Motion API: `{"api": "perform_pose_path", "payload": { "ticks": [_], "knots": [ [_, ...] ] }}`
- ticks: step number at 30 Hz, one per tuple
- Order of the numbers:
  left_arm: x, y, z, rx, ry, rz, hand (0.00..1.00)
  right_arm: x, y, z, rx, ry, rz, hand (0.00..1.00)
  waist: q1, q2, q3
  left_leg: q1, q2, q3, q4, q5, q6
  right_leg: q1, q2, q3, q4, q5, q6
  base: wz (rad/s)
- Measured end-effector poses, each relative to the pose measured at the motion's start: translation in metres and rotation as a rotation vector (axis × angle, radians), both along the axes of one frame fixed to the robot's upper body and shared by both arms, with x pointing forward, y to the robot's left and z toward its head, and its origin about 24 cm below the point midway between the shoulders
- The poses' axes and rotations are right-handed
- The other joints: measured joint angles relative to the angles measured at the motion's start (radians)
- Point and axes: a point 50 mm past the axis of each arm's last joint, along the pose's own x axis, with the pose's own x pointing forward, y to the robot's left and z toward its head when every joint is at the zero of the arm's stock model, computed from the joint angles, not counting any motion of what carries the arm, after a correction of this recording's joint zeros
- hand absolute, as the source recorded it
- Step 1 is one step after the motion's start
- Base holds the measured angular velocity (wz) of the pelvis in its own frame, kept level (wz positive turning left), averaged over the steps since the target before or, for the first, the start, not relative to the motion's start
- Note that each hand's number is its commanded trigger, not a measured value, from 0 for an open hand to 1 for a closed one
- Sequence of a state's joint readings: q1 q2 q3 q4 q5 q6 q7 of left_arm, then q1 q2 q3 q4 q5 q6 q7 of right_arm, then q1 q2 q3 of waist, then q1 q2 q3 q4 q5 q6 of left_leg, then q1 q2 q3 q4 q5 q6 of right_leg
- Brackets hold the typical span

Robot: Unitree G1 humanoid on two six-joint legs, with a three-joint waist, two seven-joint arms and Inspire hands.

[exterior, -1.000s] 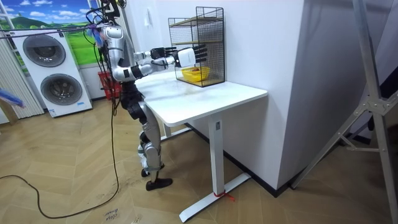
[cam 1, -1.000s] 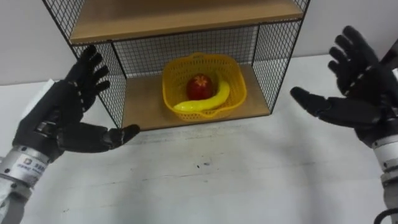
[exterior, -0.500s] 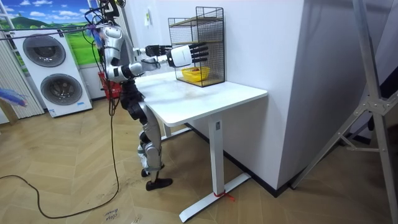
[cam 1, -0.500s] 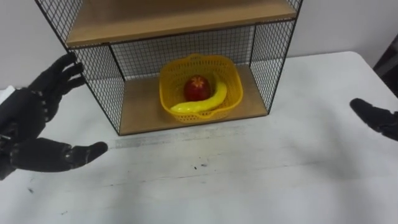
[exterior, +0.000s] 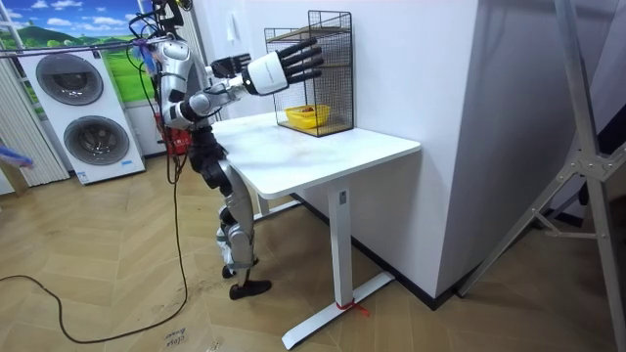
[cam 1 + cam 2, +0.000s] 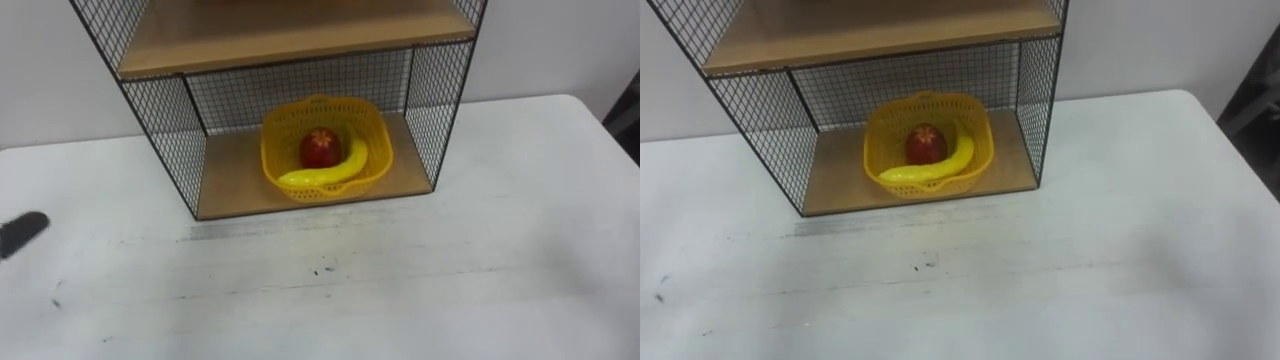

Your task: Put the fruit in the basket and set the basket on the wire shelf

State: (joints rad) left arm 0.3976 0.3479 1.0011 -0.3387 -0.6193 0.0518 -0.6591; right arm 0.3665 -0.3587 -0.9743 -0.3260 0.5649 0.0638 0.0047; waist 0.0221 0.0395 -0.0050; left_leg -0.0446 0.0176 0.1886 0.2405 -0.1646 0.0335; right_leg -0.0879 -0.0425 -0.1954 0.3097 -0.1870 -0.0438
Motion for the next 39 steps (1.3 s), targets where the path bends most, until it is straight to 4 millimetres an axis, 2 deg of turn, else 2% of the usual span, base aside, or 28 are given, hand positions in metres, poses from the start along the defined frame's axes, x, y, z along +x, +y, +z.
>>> {"api": "perform_pose_path", "payload": {
  "ticks": [3,4,6,7,9,11,12,14,15,17,18,20,21,22,23,24,26,28,30,32,33,35,39],
  "knots": [
    [-0.016,0.018,-0.01,-0.11,-0.024,0.095,0.0,-0.015,-0.011,-0.004,0.049,-0.014,-0.108,0.0,0.005,0.001,-0.0012,-0.01,0.001,-0.002,0.001,0.0,-0.003,-0.006,0.0,-0.002,0.002,-0.005,-0.005,0.0],
    [-0.026,0.029,-0.016,-0.191,-0.051,0.157,0.0,-0.025,-0.017,-0.004,0.074,-0.036,-0.175,0.0,0.009,0.003,-0.0083,-0.021,0.002,-0.001,0.005,-0.001,-0.004,-0.018,0.001,-0.003,0.003,-0.005,-0.005,0.0],
    [-0.043,0.043,-0.022,-0.301,-0.107,0.269,0.0,-0.04,-0.027,-0.003,0.113,-0.083,-0.281,0.0,0.014,0.003,-0.0119,-0.031,0.003,0.0,0.006,-0.002,-0.006,-0.026,0.002,-0.002,0.005,-0.005,-0.005,0.0],
    [-0.055,0.052,-0.024,-0.352,-0.143,0.353,0.0,-0.049,-0.034,-0.004,0.137,-0.104,-0.352,0.0,0.016,0.0,-0.0144,-0.034,0.004,0.0,0.009,-0.002,-0.007,-0.035,0.003,0.0,0.01,-0.004,-0.003,0.0],
    [-0.075,0.065,-0.032,-0.453,-0.224,0.473,0.0,-0.058,-0.041,-0.008,0.171,-0.135,-0.444,0.0,0.015,-0.002,-0.0133,-0.036,0.003,-0.001,0.01,-0.003,-0.008,-0.036,0.001,0.0,0.02,-0.011,-0.005,0.0],
    [-0.105,0.084,-0.053,-0.612,-0.299,0.697,0.0,-0.071,-0.054,-0.017,0.253,-0.173,-0.573,0.0,0.018,0.003,-0.0155,-0.037,0.004,-0.003,0.016,-0.008,-0.011,-0.035,0.003,0.003,0.02,-0.016,-0.01,0.0],
    [-0.114,0.089,-0.059,-0.648,-0.31,0.763,0.0,-0.076,-0.057,-0.02,0.271,-0.177,-0.615,0.0,0.021,0.005,-0.0161,-0.039,0.005,-0.004,0.019,-0.01,-0.012,-0.036,0.003,0.003,0.02,-0.016,-0.01,0.0],
    [-0.15,0.099,-0.086,-0.766,-0.32,1.042,0.0,-0.099,-0.068,-0.039,0.343,-0.172,-0.807,0.0,0.036,0.005,-0.0178,-0.049,0.009,-0.004,0.031,-0.016,-0.013,-0.042,0.006,0.004,0.021,-0.017,-0.011,0.0],
    [-0.159,0.099,-0.094,-0.796,-0.321,1.107,0.0,-0.106,-0.07,-0.044,0.36,-0.162,-0.856,0.0,0.04,0.005,-0.0178,-0.052,0.008,-0.004,0.031,-0.016,-0.012,-0.045,0.005,0.004,0.023,-0.017,-0.011,0.03],
    [-0.194,0.096,-0.125,-0.937,-0.344,1.361,0.0,-0.132,-0.075,-0.073,0.478,-0.156,-1.013,0.0,0.04,0.001,-0.0197,-0.074,0.007,-0.013,0.047,-0.021,-0.011,-0.059,0.003,0.0,0.034,-0.026,-0.008,0.18],
    [-0.202,0.094,-0.133,-0.966,-0.337,1.426,0.0,-0.14,-0.075,-0.082,0.512,-0.147,-1.055,0.0,0.038,0.0,-0.0203,-0.081,0.007,-0.024,0.058,-0.026,-0.011,-0.059,0.003,-0.005,0.036,-0.028,-0.007,0.28],
    [-0.227,0.079,-0.161,-1.053,-0.286,1.654,0.0,-0.166,-0.07,-0.124,0.658,-0.086,-1.197,0.0,0.04,-0.007,-0.0176,-0.089,0.007,-0.04,0.073,-0.035,-0.008,-0.053,0.004,-0.017,0.034,-0.031,-0.007,0.22],
    [-0.231,0.075,-0.166,-1.073,-0.276,1.702,0.0,-0.173,-0.068,-0.134,0.694,-0.067,-1.232,0.0,0.039,-0.009,-0.0165,-0.089,0.006,-0.046,0.073,-0.035,-0.008,-0.049,0.003,-0.021,0.032,-0.031,-0.006,0.22],
    [-0.237,0.067,-0.179,-1.111,-0.252,1.788,0.0,-0.188,-0.061,-0.152,0.761,-0.029,-1.304,0.0,0.04,-0.012,-0.0161,-0.085,0.004,-0.056,0.075,-0.036,-0.007,-0.039,0.002,-0.03,0.029,-0.032,-0.005,0.24],
    [-0.24,0.058,-0.19,-1.144,-0.216,1.863,0.0,-0.203,-0.051,-0.17,0.817,0.02,-1.372,0.0,0.041,-0.014,-0.0166,-0.081,0.004,-0.061,0.075,-0.036,-0.007,-0.028,0.002,-0.037,0.023,-0.032,-0.004,0.2],
    [-0.243,0.053,-0.196,-1.159,-0.19,1.899,0.0,-0.209,-0.046,-0.178,0.839,0.054,-1.4,0.0,0.041,-0.016,-0.0174,-0.08,0.005,-0.061,0.075,-0.036,-0.007,-0.025,0.002,-0.038,0.021,-0.032,-0.004,0.11],
    [-0.249,0.033,-0.214,-1.172,-0.067,2.0,0.0,-0.228,-0.018,-0.208,0.907,0.213,-1.485,0.0,0.036,-0.022,-0.0161,-0.074,0.008,-0.061,0.075,-0.037,-0.009,-0.016,0.008,-0.033,0.014,-0.03,-0.006,0.02],
    [-0.245,0.017,-0.23,-1.175,0.044,2.028,0.0,-0.232,0.003,-0.229,0.961,0.345,-1.507,0.0,0.033,-0.028,-0.0161,-0.074,0.007,-0.061,0.075,-0.038,-0.009,-0.017,0.008,-0.03,0.016,-0.03,-0.006,-0.03],
    [-0.235,0.003,-0.244,-1.159,0.192,2.001,0.0,-0.226,0.022,-0.248,1.002,0.481,-1.473,0.0,0.034,-0.033,-0.0165,-0.067,0.006,-0.059,0.072,-0.039,-0.01,-0.016,0.009,-0.023,0.016,-0.029,-0.006,-0.12],
    [-0.214,-0.016,-0.266,-1.091,0.484,1.881,0.0,-0.206,0.045,-0.273,1.028,0.691,-1.341,0.0,0.033,-0.039,-0.0166,-0.062,0.006,-0.052,0.065,-0.039,-0.01,-0.015,0.011,-0.016,0.011,-0.017,-0.002,-0.14],
    [-0.207,-0.022,-0.271,-1.058,0.566,1.833,0.0,-0.201,0.051,-0.278,1.032,0.746,-1.292,0.0,0.031,-0.04,-0.0172,-0.062,0.006,-0.052,0.065,-0.039,-0.01,-0.014,0.012,-0.015,0.008,-0.014,-0.001,-0.06],
    [-0.183,-0.036,-0.286,-0.938,0.833,1.602,0.0,-0.181,0.069,-0.295,1.059,0.915,-1.107,0.0,0.032,-0.043,-0.0132,-0.048,0.005,-0.053,0.057,-0.039,-0.01,0.002,0.016,-0.008,-0.011,-0.003,0.002,-0.06],
    [-0.152,-0.05,-0.299,-0.734,1.123,1.254,0.0,-0.158,0.076,-0.305,0.94,1.191,-0.779,0.0,0.029,-0.043,-0.0119,-0.026,0.002,-0.052,0.045,-0.036,-0.01,0.023,0.018,-0.001,-0.029,0.008,0.003,-0.08]
  ]
}}
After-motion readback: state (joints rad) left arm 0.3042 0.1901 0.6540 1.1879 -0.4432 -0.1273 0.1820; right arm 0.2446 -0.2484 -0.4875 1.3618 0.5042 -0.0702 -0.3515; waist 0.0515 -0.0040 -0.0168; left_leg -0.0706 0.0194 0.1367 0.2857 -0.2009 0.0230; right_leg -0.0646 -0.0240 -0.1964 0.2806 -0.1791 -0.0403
